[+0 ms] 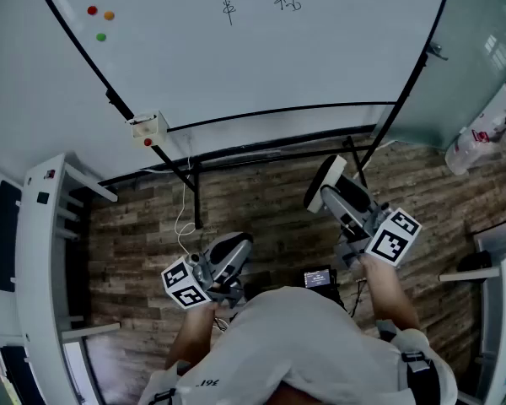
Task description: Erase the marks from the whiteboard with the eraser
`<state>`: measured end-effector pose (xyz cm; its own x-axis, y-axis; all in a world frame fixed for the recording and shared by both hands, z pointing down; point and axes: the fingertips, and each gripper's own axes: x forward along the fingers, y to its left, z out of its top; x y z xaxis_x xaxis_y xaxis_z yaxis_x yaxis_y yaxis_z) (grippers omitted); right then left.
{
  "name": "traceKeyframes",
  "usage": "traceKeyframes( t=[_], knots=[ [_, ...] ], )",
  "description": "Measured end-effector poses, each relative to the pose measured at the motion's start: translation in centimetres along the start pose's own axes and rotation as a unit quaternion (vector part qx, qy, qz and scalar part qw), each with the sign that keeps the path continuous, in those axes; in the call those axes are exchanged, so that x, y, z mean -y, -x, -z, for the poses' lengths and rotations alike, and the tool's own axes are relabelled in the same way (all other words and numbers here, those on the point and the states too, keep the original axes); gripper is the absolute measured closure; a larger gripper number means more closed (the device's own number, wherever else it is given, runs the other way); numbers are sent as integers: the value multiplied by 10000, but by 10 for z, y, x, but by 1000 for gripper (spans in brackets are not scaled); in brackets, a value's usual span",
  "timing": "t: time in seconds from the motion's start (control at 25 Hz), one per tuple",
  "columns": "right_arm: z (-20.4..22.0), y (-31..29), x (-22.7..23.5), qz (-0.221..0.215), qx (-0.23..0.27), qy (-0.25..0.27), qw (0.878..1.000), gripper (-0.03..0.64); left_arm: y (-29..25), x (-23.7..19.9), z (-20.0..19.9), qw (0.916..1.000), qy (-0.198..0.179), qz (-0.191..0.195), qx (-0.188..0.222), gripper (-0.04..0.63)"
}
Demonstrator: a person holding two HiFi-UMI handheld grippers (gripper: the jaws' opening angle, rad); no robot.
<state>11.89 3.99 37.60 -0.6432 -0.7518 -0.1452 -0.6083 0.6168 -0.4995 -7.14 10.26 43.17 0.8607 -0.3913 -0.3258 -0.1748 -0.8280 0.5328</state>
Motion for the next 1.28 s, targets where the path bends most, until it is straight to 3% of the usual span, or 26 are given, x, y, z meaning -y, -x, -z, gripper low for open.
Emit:
traceKeyframes(
  t=[0.36, 0.56, 0.8, 1.04, 1.28],
  knots=[
    [2, 4, 7, 64, -47, -58, 10000, 371, -1, -5, 4, 9998, 29, -177, -15, 560],
    [-2, 6, 14, 304, -26, 73, 9995, 371, -4, -5, 5, 9998, 36, -204, 12, 560],
    [-1, 9, 19, 281, -140, -137, 9994, 371, -7, -7, 6, 9996, 11, -285, 66, 560],
    [-10, 14, 28, 605, -275, 657, 9956, 373, -18, -7, 5, 9992, -76, -365, 148, 560],
    [-29, 20, 45, 712, -193, 989, 9924, 373, -36, -7, 8, 9986, -165, -447, 218, 560]
  ],
)
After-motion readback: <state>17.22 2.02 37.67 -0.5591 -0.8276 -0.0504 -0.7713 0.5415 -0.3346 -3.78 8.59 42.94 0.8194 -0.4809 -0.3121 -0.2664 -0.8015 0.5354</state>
